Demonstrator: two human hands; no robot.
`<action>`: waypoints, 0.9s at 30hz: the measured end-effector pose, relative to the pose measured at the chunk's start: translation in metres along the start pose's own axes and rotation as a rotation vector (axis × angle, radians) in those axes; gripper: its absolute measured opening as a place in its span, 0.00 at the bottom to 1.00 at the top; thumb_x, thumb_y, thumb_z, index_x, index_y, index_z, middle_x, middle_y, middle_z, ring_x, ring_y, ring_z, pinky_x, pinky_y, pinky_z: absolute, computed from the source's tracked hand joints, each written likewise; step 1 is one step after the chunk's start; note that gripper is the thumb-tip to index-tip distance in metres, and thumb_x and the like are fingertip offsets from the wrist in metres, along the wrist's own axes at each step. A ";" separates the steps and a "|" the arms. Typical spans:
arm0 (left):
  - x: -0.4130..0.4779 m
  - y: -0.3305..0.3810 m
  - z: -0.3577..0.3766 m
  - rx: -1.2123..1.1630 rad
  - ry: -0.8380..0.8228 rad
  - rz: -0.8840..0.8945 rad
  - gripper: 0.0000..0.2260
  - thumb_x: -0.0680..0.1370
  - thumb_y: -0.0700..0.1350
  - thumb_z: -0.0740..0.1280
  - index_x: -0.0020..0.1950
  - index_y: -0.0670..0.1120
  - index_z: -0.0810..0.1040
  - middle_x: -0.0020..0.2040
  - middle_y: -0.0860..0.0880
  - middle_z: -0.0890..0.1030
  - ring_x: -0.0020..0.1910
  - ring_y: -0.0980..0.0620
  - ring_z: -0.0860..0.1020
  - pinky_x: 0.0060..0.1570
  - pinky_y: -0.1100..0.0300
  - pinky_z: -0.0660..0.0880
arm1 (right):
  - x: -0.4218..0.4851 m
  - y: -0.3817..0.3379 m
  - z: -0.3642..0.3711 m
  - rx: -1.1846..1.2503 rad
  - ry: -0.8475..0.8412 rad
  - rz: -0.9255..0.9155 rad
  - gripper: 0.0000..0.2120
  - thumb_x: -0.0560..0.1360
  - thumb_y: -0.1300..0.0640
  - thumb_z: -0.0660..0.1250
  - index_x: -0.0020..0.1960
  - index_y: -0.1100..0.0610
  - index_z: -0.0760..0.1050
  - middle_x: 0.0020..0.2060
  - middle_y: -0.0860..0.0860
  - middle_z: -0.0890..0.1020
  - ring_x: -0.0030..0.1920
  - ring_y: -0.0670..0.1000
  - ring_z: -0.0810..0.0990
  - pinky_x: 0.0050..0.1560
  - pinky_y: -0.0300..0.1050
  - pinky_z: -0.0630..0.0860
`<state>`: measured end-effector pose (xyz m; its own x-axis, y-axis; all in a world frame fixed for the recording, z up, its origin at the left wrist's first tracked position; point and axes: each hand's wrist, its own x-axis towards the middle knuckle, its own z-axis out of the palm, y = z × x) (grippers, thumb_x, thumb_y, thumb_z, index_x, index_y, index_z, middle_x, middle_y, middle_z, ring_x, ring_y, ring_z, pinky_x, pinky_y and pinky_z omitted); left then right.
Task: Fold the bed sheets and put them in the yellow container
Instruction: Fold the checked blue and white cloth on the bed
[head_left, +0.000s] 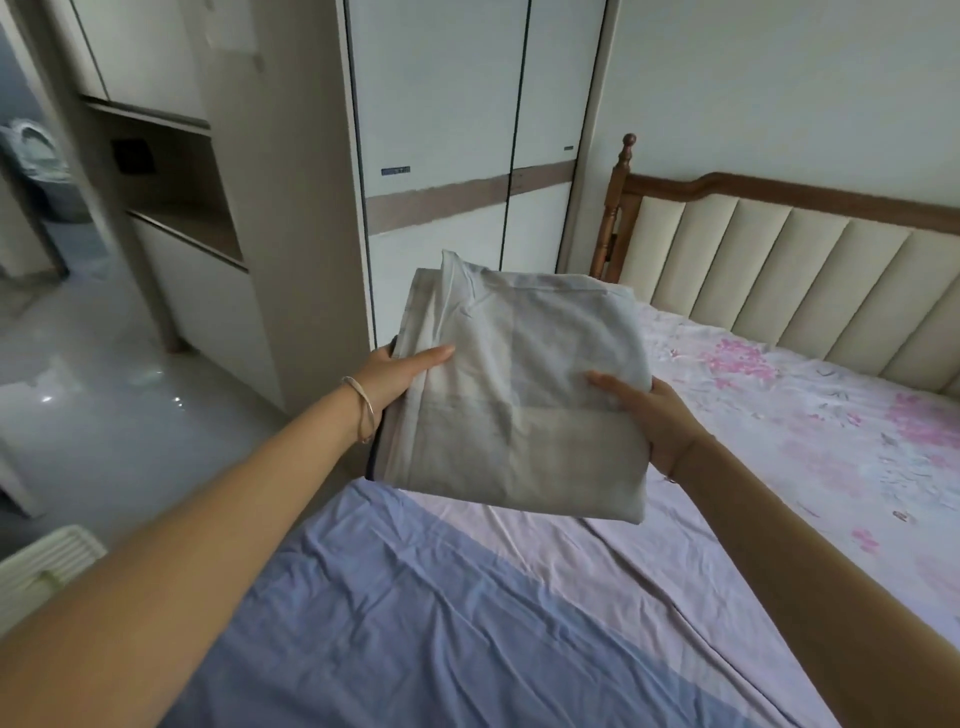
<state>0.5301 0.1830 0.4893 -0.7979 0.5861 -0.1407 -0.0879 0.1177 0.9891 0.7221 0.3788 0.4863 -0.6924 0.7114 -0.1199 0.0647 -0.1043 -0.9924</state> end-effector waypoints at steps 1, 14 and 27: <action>0.003 -0.006 -0.004 -0.004 0.012 -0.014 0.23 0.69 0.51 0.75 0.60 0.43 0.77 0.52 0.45 0.82 0.51 0.48 0.81 0.56 0.53 0.76 | 0.004 0.003 0.004 -0.016 0.002 -0.006 0.17 0.68 0.54 0.75 0.54 0.59 0.79 0.46 0.54 0.84 0.43 0.54 0.83 0.37 0.44 0.80; 0.129 -0.034 -0.151 0.121 -0.004 -0.059 0.43 0.56 0.65 0.78 0.62 0.42 0.73 0.57 0.47 0.79 0.55 0.48 0.78 0.60 0.50 0.73 | 0.079 0.047 0.167 -0.082 0.130 -0.005 0.19 0.67 0.53 0.76 0.54 0.61 0.79 0.46 0.56 0.84 0.45 0.55 0.83 0.45 0.49 0.81; 0.245 0.042 -0.196 0.126 -0.245 0.112 0.09 0.71 0.52 0.73 0.44 0.50 0.76 0.41 0.53 0.79 0.41 0.58 0.77 0.33 0.71 0.72 | 0.140 -0.014 0.250 0.006 0.340 -0.056 0.09 0.68 0.55 0.76 0.37 0.56 0.77 0.37 0.53 0.83 0.36 0.51 0.82 0.32 0.40 0.80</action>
<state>0.2143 0.1742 0.5051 -0.6294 0.7753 -0.0517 0.0796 0.1305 0.9882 0.4441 0.3061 0.4900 -0.4159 0.9069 -0.0680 0.0286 -0.0617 -0.9977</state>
